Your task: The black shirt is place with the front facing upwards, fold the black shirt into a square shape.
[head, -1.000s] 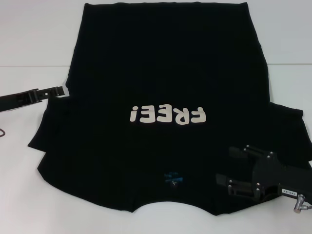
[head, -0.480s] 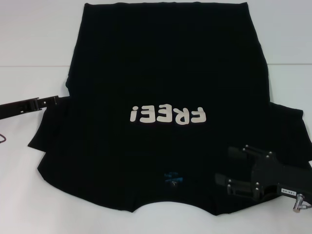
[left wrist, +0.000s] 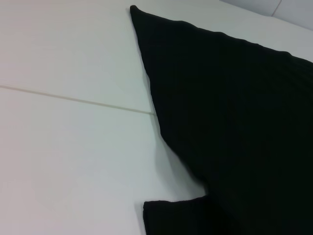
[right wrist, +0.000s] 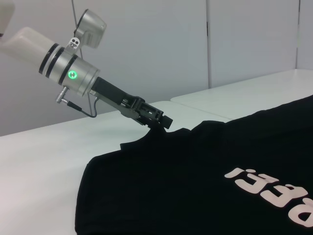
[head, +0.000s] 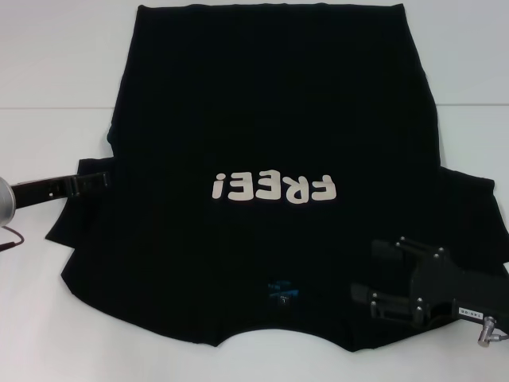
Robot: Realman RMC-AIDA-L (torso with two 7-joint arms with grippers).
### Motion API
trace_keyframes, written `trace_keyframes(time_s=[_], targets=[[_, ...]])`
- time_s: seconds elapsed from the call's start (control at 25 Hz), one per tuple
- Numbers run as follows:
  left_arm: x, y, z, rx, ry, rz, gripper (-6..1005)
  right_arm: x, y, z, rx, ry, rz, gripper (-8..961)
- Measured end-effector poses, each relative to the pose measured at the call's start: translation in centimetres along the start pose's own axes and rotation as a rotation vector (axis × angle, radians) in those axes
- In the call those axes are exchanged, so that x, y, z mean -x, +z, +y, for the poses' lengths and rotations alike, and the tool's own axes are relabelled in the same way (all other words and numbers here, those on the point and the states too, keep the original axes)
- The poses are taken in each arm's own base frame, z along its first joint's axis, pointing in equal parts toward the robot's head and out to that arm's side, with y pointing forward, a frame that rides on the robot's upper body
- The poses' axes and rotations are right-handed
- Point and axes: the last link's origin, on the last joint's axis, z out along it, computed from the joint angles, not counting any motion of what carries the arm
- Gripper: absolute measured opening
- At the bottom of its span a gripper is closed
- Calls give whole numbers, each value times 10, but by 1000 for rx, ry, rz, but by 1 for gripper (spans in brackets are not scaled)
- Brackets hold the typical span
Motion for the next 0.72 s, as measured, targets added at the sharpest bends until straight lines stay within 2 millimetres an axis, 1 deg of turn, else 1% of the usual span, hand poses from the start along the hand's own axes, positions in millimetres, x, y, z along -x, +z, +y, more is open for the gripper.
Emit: trace_keyframes(time_s=[0.32, 0.72], targets=[[0, 0, -4, -25, -1, 9, 948, 0, 0, 0, 3, -1, 1, 857], [7, 4, 2, -13, 5, -10, 947, 0, 0, 1, 7, -1, -1, 856]])
